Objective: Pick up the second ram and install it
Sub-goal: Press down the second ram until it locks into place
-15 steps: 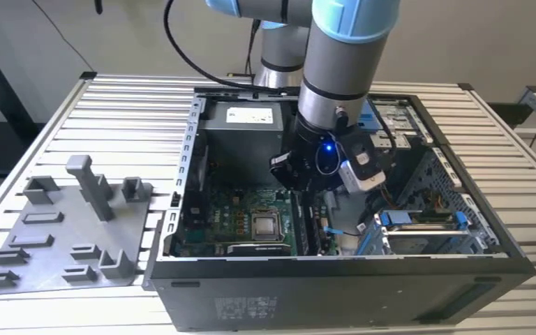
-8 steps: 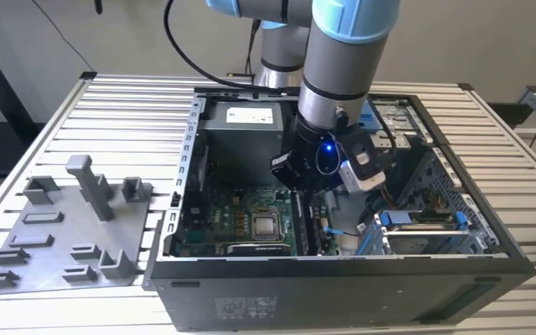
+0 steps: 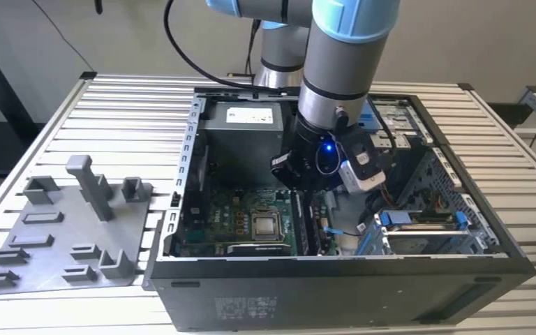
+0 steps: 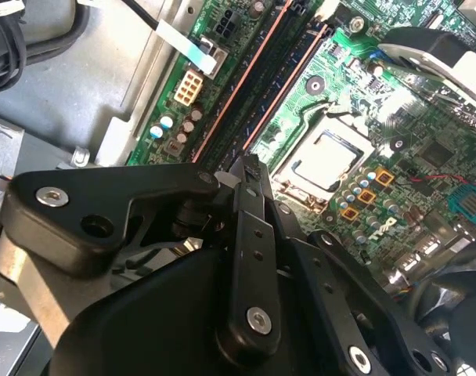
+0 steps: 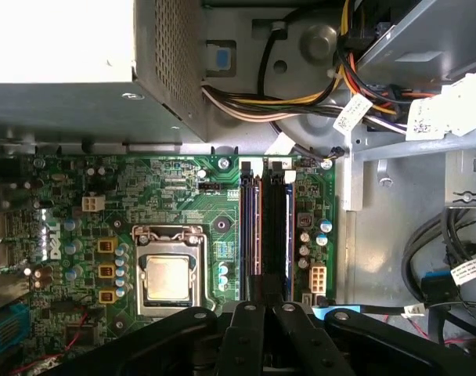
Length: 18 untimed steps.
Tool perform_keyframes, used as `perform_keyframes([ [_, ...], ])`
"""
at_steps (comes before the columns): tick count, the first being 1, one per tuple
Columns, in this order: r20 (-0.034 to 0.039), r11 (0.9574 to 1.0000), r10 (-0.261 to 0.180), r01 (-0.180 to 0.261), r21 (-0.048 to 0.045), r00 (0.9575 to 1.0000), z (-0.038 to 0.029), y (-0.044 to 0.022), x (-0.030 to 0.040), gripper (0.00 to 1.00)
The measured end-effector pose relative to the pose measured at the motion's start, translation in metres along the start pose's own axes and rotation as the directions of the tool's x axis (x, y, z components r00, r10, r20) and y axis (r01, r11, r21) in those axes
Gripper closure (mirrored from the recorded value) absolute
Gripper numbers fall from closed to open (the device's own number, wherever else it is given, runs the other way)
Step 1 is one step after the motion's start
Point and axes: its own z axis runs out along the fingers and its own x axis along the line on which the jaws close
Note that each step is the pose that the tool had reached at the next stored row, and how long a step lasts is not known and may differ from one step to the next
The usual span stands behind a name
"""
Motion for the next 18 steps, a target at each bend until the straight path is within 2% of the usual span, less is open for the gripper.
perform_keyframes([
  [6, -0.0004, 1.0, -0.003, 0.003, -0.0013, 1.0, 0.0009, -0.0001, 0.0001, 0.89],
  [10, -0.001, 0.9985, -0.054, 0.054, -0.0026, 0.9985, 0.0062, -0.0003, 0.0017, 0.89],
  [13, -0.0016, 0.994, -0.109, 0.109, -0.0027, 0.994, 0.0072, -0.0003, 0.0018, 0.89],
  [18, 0.0017, 0.9815, -0.191, 0.191, -0.005, 0.9815, 0.0078, -0.0003, 0.0018, 0.89],
])
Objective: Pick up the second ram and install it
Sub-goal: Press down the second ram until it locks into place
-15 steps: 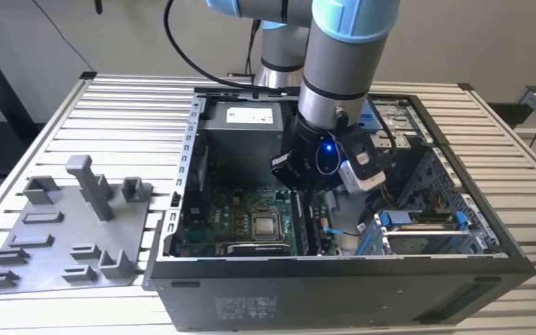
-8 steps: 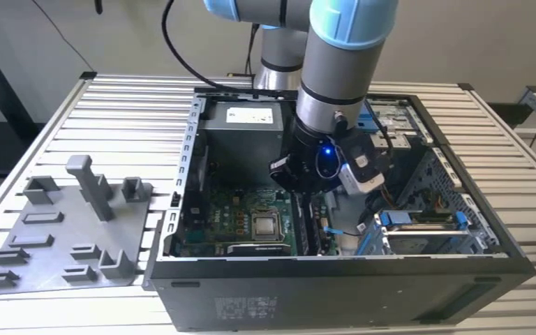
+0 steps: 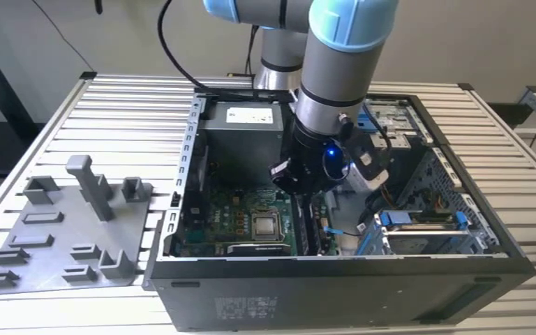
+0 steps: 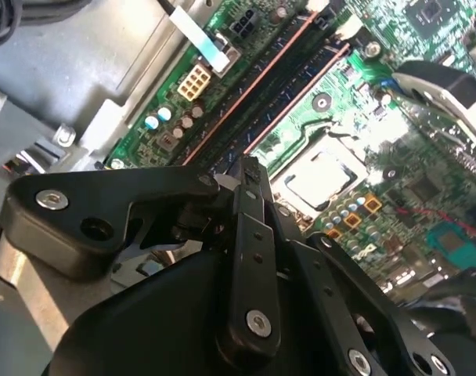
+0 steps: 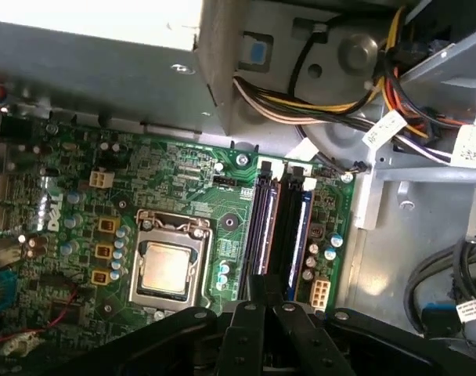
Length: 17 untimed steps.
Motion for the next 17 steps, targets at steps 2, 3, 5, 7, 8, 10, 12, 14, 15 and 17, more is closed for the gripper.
perform_keyframes([
  [2, -0.0003, 0.9994, -0.035, 0.035, -0.0017, 0.9994, -0.0001, 0.0, 0.0001, 0.89],
  [3, -0.0004, 0.9986, -0.052, 0.052, -0.0025, 0.9986, 0.0, 0.0, 0.0, 0.89],
  [5, -0.0004, 0.9968, -0.08, 0.08, -0.0048, 0.9968, -0.0007, -0.0001, 0.0001, 0.89],
  [7, -0.0001, 0.9944, -0.106, 0.106, -0.0078, 0.9944, -0.0009, 0.0, 0.0, 0.89],
  [8, 0.0001, 0.9929, -0.118, 0.118, -0.0093, 0.993, -0.0009, 0.0, 0.0, 0.89],
  [10, 0.0004, 0.9894, -0.145, 0.145, -0.0116, 0.9895, -0.001, 0.0, 0.0, 0.89],
  [12, 0.0003, 0.9848, -0.173, 0.173, -0.0133, 0.9849, -0.0011, 0.0, 0.0, 0.89],
  [14, 0.0008, 0.9795, -0.201, 0.201, -0.0164, 0.9796, -0.0011, 0.0, 0.0, 0.89],
  [15, 0.0012, 0.9763, -0.216, 0.216, -0.0179, 0.9765, -0.0011, 0.0, 0.0, 0.89],
  [17, 0.0019, 0.9693, -0.245, 0.245, -0.0209, 0.9695, -0.0011, 0.0, 0.0, 0.89],
])
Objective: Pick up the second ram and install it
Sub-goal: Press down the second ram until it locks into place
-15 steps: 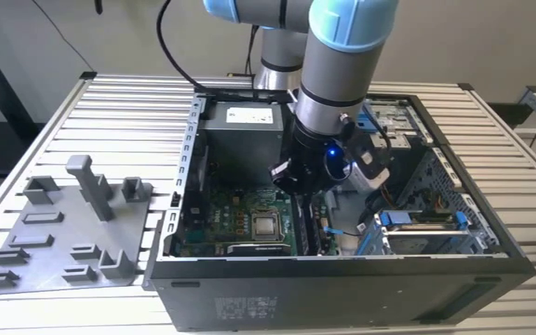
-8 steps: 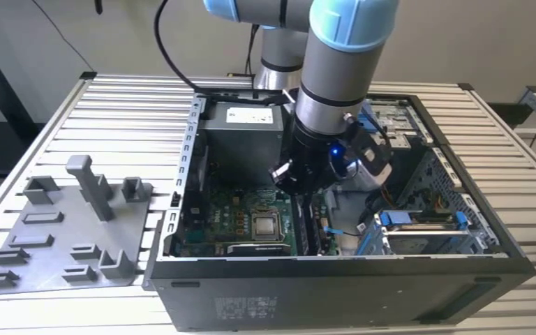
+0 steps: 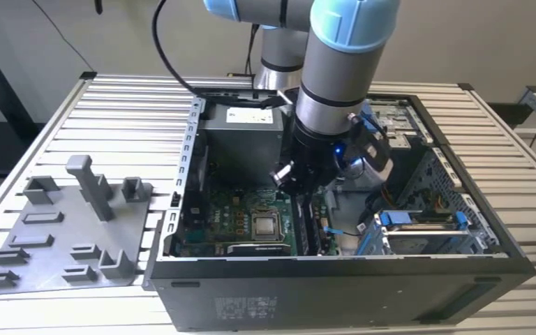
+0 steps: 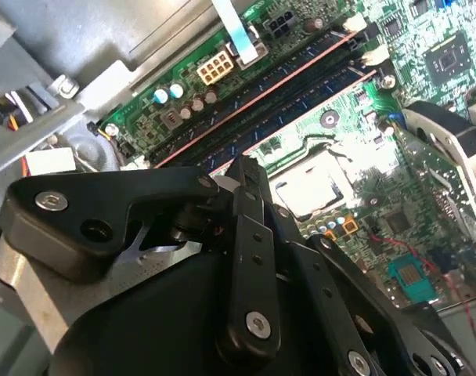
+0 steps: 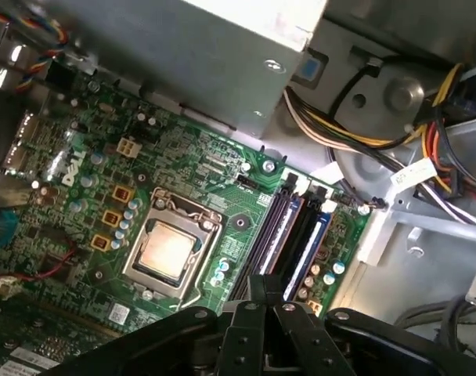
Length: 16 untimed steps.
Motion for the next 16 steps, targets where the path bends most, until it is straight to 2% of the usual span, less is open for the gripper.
perform_keyframes([
  [3, -0.0002, 0.9988, -0.048, 0.048, -0.0039, 0.9988, 0.0001, 0.0, 0.0, 0.89],
  [7, 0.0005, 0.9942, -0.107, 0.107, -0.0102, 0.9942, 0.0, 0.0, 0.0, 0.89],
  [11, 0.0024, 0.9867, -0.161, 0.161, -0.017, 0.9869, 0.0001, 0.0001, 0.0, 0.89],
  [16, 0.0009, 0.9738, -0.226, 0.226, -0.0195, 0.974, 0.0, 0.0, 0.0001, 0.89],
])
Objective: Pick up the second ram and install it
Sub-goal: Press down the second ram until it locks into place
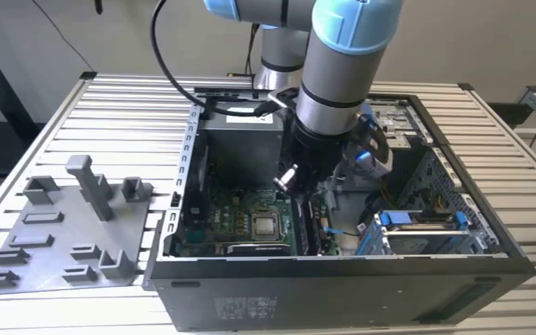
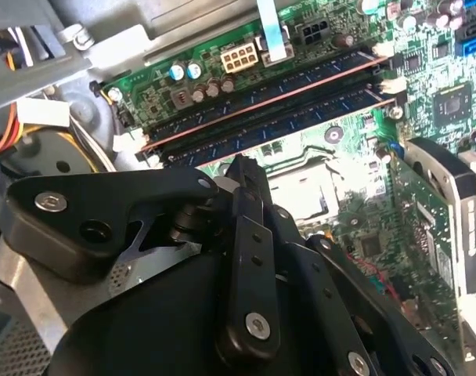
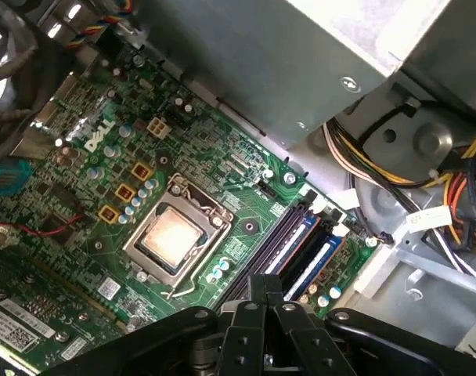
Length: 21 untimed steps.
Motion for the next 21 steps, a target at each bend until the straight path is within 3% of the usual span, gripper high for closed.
perform_keyframes([
  [6, -0.0028, 0.9974, -0.073, 0.073, -0.0027, 0.9974, 0.0001, 0.0001, 0.0001, 0.89],
  [12, -0.0052, 0.9896, -0.144, 0.144, -0.006, 0.9896, 0.0001, 0.0002, 0.0003, 0.89],
  [17, -0.0069, 0.9774, -0.211, 0.211, -0.0093, 0.9774, 0.0002, 0.0003, 0.0004, 0.89],
  [21, -0.006, 0.9624, -0.272, 0.272, -0.0073, 0.9624, 0.0003, 0.0003, 0.0004, 0.89],
])
